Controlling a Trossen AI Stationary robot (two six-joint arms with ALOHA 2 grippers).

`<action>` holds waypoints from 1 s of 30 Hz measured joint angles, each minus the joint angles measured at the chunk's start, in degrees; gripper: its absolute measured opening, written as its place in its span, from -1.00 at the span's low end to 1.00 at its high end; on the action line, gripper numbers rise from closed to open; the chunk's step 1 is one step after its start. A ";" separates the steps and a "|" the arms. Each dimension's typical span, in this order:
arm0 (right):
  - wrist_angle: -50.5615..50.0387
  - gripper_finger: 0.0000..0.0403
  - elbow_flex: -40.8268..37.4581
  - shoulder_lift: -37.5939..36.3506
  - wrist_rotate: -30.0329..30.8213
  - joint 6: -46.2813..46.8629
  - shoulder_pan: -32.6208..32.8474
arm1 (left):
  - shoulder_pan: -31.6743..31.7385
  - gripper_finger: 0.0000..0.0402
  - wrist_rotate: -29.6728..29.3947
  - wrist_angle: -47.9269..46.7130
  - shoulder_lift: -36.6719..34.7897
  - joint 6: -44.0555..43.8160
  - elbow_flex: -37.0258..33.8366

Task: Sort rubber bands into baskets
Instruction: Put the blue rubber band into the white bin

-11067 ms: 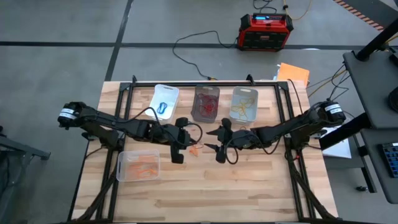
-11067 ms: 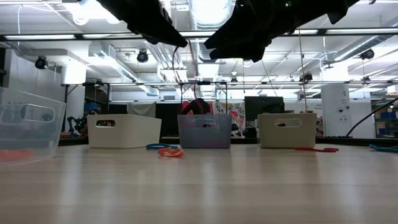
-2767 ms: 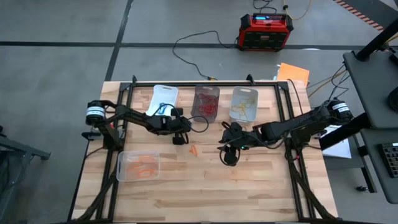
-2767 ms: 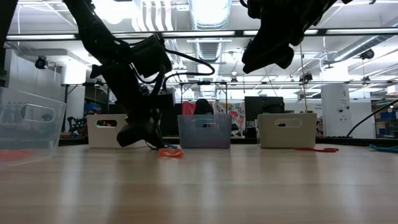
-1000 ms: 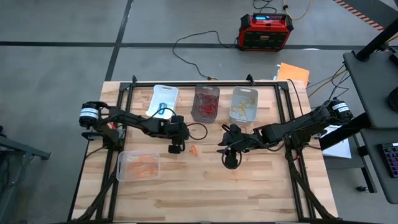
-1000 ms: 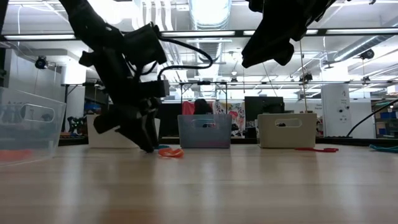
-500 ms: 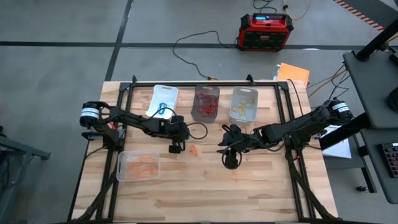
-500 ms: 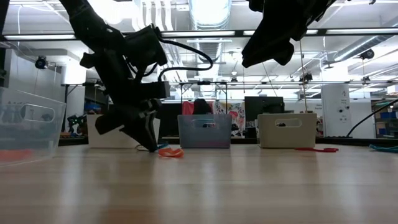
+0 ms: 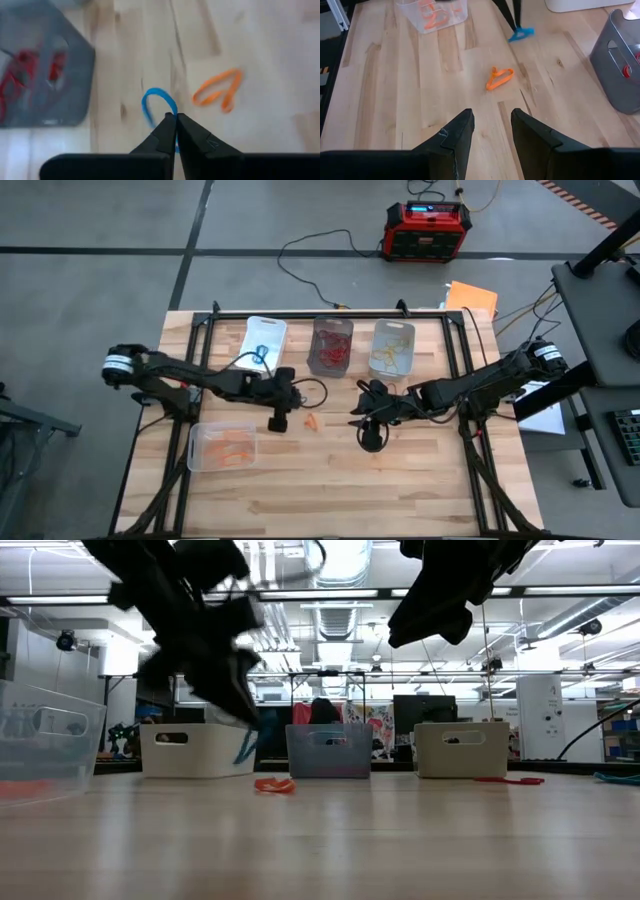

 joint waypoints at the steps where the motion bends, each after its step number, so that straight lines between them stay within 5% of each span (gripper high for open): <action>1: 0.02 -0.37 0.00 0.00 0.00 0.00 0.00 | -0.44 -1.00 0.03 -0.41 -1.65 0.03 0.00; 9: 1.01 -0.37 0.00 0.00 -0.02 -0.26 0.00 | -0.30 -1.00 -5.55 -7.00 -17.46 3.43 0.04; 15: 1.25 -0.37 0.00 0.00 -0.02 -0.45 0.00 | 5.99 -1.00 -11.75 -13.06 -24.85 7.02 0.09; 21: 1.31 -0.37 0.00 0.00 -0.02 -0.46 -0.02 | 19.87 -1.00 -12.13 -18.54 -24.67 6.27 0.07; 24: 1.33 -0.37 0.00 0.00 -0.02 -0.46 -0.02 | 25.76 -1.00 -7.49 -18.44 -22.65 5.06 -0.02; 30: 1.57 -0.37 0.00 0.00 -0.02 -0.46 -0.02 | 30.47 -1.00 -6.51 -17.23 -17.95 3.67 -0.02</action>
